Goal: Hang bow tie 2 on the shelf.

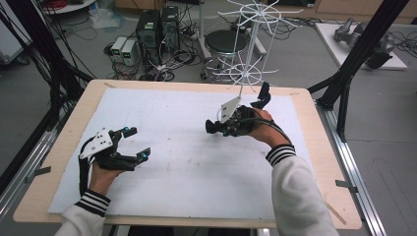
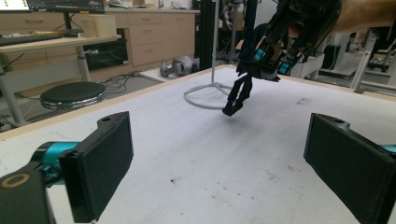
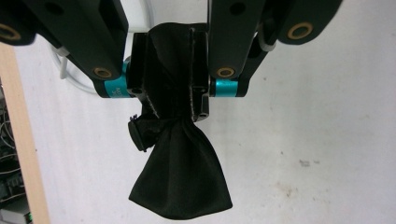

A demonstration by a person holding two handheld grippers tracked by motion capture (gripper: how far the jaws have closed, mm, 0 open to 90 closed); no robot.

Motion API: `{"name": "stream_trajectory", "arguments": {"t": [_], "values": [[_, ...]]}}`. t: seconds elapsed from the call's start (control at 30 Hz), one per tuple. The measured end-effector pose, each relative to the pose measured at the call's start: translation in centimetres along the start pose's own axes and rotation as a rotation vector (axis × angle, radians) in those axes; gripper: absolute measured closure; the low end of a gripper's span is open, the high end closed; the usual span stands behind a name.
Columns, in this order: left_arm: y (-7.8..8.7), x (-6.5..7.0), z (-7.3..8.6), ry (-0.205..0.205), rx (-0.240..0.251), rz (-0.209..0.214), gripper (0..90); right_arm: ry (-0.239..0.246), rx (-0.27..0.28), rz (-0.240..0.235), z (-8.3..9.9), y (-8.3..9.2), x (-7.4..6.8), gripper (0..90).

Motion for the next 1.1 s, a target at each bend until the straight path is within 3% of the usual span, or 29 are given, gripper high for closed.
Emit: {"name": "stream_trajectory", "arguments": {"t": [0.8,0.93,1.1], "values": [[-0.1,0.2,-0.1,0.002,0.007,0.009,8.6,-0.114,0.168,0.038,-0.3,3.8,0.0,76.6],[-0.1,0.1,-0.1,0.005,0.009,0.007,8.6,-0.168,0.264,0.038,0.1,4.5,-0.3,76.6],[-0.3,0.1,0.0,0.003,0.007,0.010,8.6,-0.217,0.310,0.049,1.2,5.3,-0.7,76.6]]}}
Point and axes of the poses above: each handheld gripper's, and its own axes: y roughly backward along the jaws, z roughly out of its underside, x roughly to its right, the point moved 1 cm from there along -y, roughly forward along the jaws, and after that the axes turned 8 degrees about -x, right-handed, at the moved point
